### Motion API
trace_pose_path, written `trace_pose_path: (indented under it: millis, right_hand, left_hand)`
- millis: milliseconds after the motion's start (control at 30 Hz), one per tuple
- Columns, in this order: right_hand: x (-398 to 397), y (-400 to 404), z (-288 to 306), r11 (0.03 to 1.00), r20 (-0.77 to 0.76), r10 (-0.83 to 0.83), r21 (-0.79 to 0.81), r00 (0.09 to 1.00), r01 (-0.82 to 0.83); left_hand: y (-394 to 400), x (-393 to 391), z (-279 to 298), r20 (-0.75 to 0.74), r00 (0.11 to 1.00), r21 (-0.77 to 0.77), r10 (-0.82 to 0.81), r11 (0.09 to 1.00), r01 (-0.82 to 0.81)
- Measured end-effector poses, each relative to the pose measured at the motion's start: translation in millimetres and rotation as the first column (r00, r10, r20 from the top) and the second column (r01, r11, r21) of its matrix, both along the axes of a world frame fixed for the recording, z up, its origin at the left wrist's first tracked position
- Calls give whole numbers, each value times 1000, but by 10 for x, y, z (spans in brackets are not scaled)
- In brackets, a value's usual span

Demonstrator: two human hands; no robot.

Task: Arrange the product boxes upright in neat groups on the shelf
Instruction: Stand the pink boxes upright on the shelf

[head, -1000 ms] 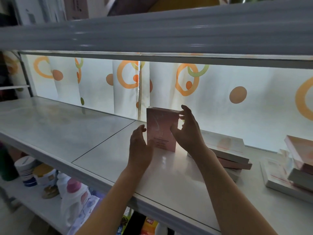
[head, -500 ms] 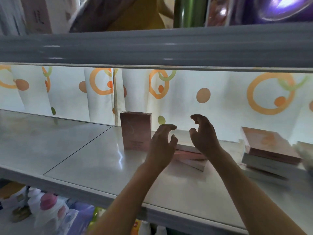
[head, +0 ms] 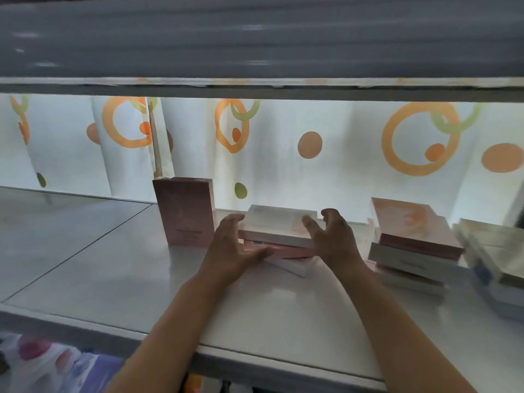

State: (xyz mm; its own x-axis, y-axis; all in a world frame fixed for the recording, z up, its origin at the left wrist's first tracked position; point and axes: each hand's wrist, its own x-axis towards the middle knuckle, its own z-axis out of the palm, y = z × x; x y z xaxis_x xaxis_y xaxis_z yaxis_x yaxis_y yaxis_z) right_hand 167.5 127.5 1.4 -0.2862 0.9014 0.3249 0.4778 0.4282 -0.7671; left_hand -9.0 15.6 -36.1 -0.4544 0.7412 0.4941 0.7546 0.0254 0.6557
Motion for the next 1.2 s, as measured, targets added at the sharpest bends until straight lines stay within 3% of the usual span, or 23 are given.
trace_pose_path:
  millis: [167,300,533,733,1033,1200]
  right_hand:
    - [35,21,-40,978,-6,-14,-206,1000,13]
    - [51,61,-68,967,17,-15,-254,1000,19]
    - [66,61,-77,985,-4,-6,-173,1000,5]
    - [76,58,-99,997,-25,-2,-82,1000,0]
    - [102,-25,47,994,-217,80,95,973,-60]
    - [101,-61,77,989,-280,96,136,955,-60]
  left_hand:
    - [47,17,1,206,977,-76,-53,995,70]
    - [31,63,42,231,969,-84,-85,991,107]
    - [25,35,60,161,987,-68,-21,997,32]
    - [32,78,44,114,992,-17,-62,998,64]
    - [-19,251,152,167,982,167,-88,984,59]
    - [-19,275,108,72,997,130,-1,991,-9]
